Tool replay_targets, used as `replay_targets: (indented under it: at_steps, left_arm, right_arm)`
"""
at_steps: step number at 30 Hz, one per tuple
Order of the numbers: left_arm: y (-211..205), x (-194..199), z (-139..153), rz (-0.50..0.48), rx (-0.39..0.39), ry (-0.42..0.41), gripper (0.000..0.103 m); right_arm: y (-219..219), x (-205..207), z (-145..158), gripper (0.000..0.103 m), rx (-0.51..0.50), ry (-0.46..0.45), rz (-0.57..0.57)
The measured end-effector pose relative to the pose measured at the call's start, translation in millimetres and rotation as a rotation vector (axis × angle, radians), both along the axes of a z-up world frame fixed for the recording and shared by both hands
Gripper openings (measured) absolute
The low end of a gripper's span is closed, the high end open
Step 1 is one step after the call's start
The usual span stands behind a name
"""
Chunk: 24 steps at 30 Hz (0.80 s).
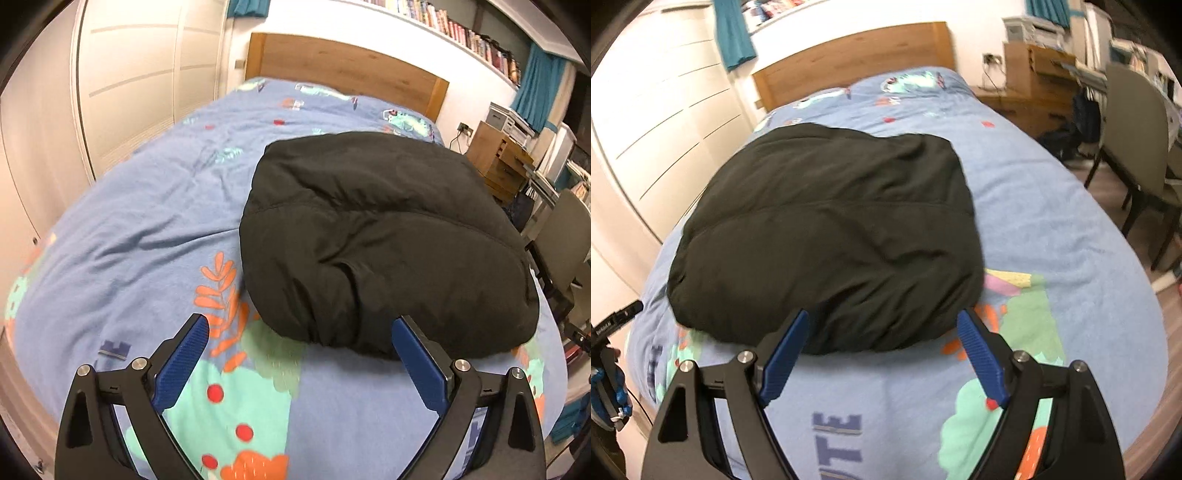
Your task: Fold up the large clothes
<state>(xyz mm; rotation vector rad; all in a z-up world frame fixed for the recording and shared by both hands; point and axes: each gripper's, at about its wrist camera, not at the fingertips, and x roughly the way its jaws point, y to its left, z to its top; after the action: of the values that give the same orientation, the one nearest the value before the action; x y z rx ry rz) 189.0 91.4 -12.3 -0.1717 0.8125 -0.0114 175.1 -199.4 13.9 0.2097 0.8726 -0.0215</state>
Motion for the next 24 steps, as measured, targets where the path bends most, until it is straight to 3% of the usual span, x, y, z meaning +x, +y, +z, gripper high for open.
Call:
replay_targets:
  at_steps: [11,24]
  left_arm:
    - [-35,-69,30,-0.051,0.117,-0.118,0.102]
    - [-53,-100,46,-0.055,0.163,-0.192,0.102]
  right_arm:
    - [40,-51,13,0.082,-0.031,-0.044,-0.013]
    - [37,-89,21,0.082,-0.063,-0.087,-0.059]
